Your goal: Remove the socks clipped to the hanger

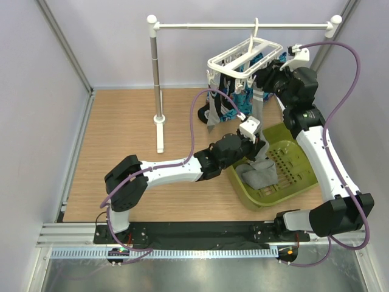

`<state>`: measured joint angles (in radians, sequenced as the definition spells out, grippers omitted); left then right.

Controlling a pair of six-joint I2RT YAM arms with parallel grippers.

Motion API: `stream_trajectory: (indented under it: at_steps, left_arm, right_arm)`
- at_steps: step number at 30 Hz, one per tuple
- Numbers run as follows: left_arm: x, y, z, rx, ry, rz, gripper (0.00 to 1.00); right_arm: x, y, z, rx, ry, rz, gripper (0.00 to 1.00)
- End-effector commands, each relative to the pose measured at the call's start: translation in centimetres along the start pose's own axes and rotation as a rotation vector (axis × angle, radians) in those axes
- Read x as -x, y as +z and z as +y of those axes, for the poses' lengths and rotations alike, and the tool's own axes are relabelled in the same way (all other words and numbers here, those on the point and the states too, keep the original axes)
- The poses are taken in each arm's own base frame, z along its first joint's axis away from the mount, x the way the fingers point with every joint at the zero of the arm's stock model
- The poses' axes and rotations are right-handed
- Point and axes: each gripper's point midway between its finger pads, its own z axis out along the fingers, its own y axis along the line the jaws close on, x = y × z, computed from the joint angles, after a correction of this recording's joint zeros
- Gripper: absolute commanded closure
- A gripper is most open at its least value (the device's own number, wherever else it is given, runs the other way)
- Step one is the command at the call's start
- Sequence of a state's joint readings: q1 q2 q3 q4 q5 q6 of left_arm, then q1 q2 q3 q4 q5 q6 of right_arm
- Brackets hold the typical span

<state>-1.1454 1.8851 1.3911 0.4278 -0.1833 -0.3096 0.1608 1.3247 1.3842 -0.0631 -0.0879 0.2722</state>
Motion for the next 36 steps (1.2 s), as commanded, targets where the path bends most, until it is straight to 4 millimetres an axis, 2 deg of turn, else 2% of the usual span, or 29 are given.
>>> stream_trajectory:
  at_steps: [1,2,3,5,14,18,20,21,26,29,32,34,36]
  left_arm:
    - [2.5,0.2,-0.9,-0.008,0.000,-0.062,1.00]
    - [2.5,0.2,-1.0,-0.008,-0.001,-0.062,1.00]
    - [2.5,0.2,-1.0,-0.008,-0.001,-0.062,1.00]
    - [2.5,0.3,-1.0,-0.010,0.000,-0.062,1.00]
    - [2.5,0.2,-1.3,-0.013,0.006,-0.062,1.00]
    - [3.3,-0.5,-2.6,-0.054,-0.007,-0.073,1.00]
    - [4.8,-1.5,-4.1,-0.100,-0.042,-0.097,1.00]
    - [7.1,-2.9,-6.2,-0.178,-0.088,-0.141,1.00]
    - [10.9,-5.3,-8.9,-0.279,-0.173,-0.184,1.00]
    - [11.8,-6.3,-9.3,-0.299,-0.228,-0.184,1.00]
    - [10.9,-6.4,-9.3,-0.303,-0.261,-0.161,1.00]
    - [9.1,-5.9,-8.9,-0.282,-0.270,-0.128,1.00]
    - [6.6,-5.2,-7.5,-0.222,-0.267,-0.096,1.00]
  right_arm:
    - [2.8,-0.4,0.7,-0.002,0.001,-0.068,0.62]
    - [2.9,-0.4,0.6,-0.008,0.002,-0.072,0.83]
    - [3.0,-0.4,0.5,-0.009,0.002,-0.075,0.91]
    - [3.0,-0.5,0.6,-0.007,0.002,-0.083,0.99]
    - [3.0,-0.7,0.9,0.013,-0.003,-0.085,0.99]
    - [2.9,-0.6,1.2,0.030,0.003,-0.073,0.99]
    - [3.1,-0.8,1.6,0.044,0.007,-0.076,0.99]
    - [3.1,-0.9,1.6,0.047,0.010,-0.074,0.99]
    - [3.4,-1.2,1.8,0.047,0.011,-0.072,0.99]
    - [3.8,-1.3,2.0,0.054,0.017,-0.075,0.99]
    - [3.7,-1.3,2.0,0.051,0.016,-0.065,0.99]
    - [3.6,-1.4,2.1,0.055,0.018,-0.057,0.99]
    - [3.6,-1.5,2.2,0.056,0.019,-0.051,0.97]
